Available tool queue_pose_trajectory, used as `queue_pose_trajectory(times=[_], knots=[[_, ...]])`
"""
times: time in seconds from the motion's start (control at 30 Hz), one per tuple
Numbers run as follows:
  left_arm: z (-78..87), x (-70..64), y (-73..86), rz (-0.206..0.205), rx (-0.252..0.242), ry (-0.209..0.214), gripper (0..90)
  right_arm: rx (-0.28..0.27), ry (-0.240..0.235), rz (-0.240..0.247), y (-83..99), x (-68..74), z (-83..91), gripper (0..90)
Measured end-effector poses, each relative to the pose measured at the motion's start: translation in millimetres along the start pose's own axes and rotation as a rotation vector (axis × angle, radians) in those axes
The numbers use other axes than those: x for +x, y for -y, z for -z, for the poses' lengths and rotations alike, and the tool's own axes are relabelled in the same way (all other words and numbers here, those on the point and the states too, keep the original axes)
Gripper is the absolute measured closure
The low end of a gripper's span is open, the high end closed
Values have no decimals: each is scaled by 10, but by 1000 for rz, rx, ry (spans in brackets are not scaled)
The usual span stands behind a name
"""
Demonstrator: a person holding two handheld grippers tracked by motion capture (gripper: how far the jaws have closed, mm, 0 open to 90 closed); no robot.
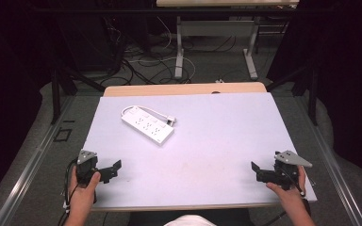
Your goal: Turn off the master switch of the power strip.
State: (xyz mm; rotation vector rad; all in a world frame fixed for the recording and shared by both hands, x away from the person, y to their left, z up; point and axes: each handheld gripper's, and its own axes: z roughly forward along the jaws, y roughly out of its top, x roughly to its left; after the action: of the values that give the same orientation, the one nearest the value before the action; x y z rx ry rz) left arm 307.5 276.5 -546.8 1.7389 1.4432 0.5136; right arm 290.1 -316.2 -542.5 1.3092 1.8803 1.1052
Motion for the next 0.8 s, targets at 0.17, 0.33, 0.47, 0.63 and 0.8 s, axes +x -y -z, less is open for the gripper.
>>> queue_pose_trajectory(times=[0.17, 0.33, 0.47, 0.63, 0.8], knots=[[-26, 58, 24, 23, 14, 11, 15, 6, 2, 0, 0, 0, 4, 0], [-43, 90, 33, 25, 19, 2, 16, -6, 2, 7, 8, -14, -12, 0], [-74, 116, 50, 34, 19, -4, 17, -14, 10, 1, 10, -20, -22, 0], [-115, 129, 67, 16, 44, -13, 18, -7, 8, 7, 13, -32, -26, 0], [-120, 132, 80, 12, 55, -16, 18, -8, 13, 2, 20, -27, -24, 0]])
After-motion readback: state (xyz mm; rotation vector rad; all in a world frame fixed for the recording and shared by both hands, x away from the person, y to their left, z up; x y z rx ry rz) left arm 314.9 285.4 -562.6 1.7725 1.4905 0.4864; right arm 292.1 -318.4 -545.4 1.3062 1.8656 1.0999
